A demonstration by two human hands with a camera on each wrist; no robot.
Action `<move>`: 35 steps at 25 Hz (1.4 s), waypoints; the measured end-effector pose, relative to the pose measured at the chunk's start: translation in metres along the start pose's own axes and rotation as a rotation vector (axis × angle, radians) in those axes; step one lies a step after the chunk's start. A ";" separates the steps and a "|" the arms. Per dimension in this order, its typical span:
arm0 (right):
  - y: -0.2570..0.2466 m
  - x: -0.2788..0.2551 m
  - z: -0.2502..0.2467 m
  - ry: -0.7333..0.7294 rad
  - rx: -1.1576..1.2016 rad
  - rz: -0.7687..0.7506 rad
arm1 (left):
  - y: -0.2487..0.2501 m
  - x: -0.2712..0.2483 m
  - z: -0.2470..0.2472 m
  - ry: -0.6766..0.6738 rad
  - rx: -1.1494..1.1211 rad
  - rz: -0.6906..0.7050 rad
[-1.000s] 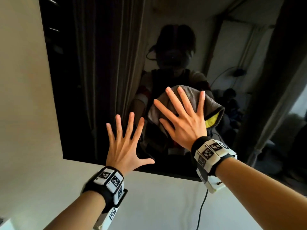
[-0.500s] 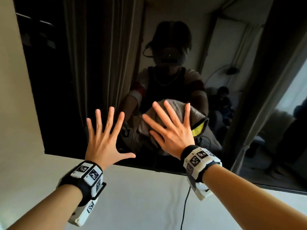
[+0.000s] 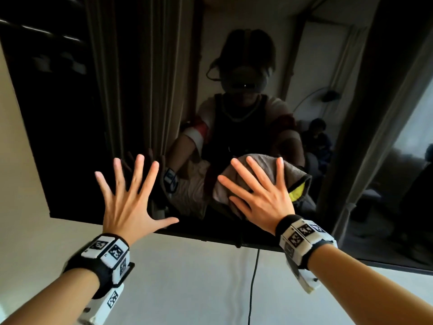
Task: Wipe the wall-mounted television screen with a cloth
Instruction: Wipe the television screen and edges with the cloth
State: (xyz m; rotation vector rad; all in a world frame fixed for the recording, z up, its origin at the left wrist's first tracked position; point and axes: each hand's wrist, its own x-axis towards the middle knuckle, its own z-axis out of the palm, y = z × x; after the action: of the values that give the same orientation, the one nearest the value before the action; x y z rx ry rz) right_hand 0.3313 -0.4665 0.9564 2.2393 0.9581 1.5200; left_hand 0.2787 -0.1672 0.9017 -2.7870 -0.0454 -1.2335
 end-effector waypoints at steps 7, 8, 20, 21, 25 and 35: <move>0.012 0.007 -0.002 0.081 0.024 0.129 | 0.093 0.016 0.009 0.009 -0.118 0.046; 0.013 -0.013 0.002 0.038 0.021 0.057 | 0.095 0.017 0.012 -0.001 -0.129 0.025; 0.047 -0.057 0.001 0.019 -0.006 -0.013 | 0.096 0.014 0.017 0.021 -0.129 0.020; 0.056 -0.061 -0.001 0.016 -0.025 -0.019 | 0.096 0.014 0.016 0.017 -0.122 0.019; 0.076 -0.027 -0.015 0.106 -0.027 0.225 | 0.100 0.013 0.011 -0.003 -0.111 -0.008; 0.109 -0.109 -0.009 0.026 -0.063 0.100 | 0.224 0.031 -0.010 0.031 -0.151 0.114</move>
State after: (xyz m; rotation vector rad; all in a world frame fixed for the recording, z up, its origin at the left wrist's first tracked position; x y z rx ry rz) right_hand 0.3383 -0.6197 0.9417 2.2587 0.8051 1.6022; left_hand 0.3073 -0.3917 0.9148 -2.8487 0.2144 -1.3033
